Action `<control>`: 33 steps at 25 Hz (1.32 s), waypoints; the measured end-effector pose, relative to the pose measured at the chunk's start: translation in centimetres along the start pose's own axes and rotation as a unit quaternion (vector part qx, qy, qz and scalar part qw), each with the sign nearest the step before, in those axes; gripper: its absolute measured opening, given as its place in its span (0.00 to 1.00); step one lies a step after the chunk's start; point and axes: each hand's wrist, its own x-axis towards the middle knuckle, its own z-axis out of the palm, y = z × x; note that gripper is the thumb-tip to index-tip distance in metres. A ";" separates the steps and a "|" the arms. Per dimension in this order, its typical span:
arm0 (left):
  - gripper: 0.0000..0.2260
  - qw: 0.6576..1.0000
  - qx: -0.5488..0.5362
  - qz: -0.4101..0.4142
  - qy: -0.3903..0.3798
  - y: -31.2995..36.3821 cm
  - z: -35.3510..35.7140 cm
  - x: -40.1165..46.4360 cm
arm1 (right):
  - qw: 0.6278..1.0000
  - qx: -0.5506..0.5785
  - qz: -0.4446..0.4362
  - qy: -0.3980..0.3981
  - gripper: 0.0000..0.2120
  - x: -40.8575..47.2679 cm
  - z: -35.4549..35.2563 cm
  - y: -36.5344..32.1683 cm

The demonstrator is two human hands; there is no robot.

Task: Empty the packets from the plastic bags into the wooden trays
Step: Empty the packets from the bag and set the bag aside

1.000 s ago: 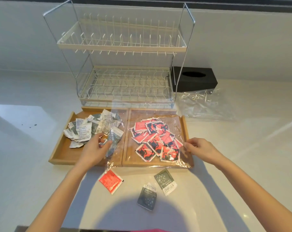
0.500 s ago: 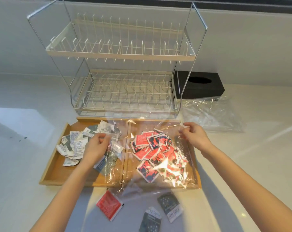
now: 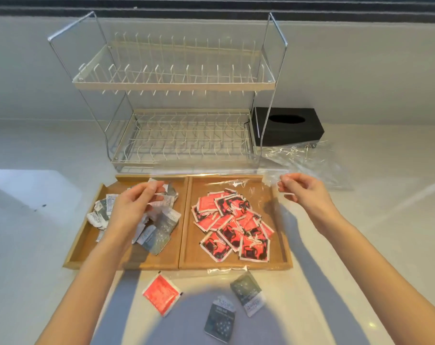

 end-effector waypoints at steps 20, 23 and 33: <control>0.02 0.966 0.153 0.208 -0.020 9.7 12.0 0.8 | 0.951 -0.160 -0.218 0.152 0.07 2.2 -14.3 -7.1; 0.04 0.974 0.122 0.184 -0.043 9.9 15.8 2.3 | 0.951 -0.177 -0.193 0.163 0.05 4.2 -16.8 -6.4; 0.08 0.970 0.166 0.167 -0.057 6.4 25.9 8.2 | 0.974 -0.180 -0.060 0.125 0.05 15.2 -21.5 -0.2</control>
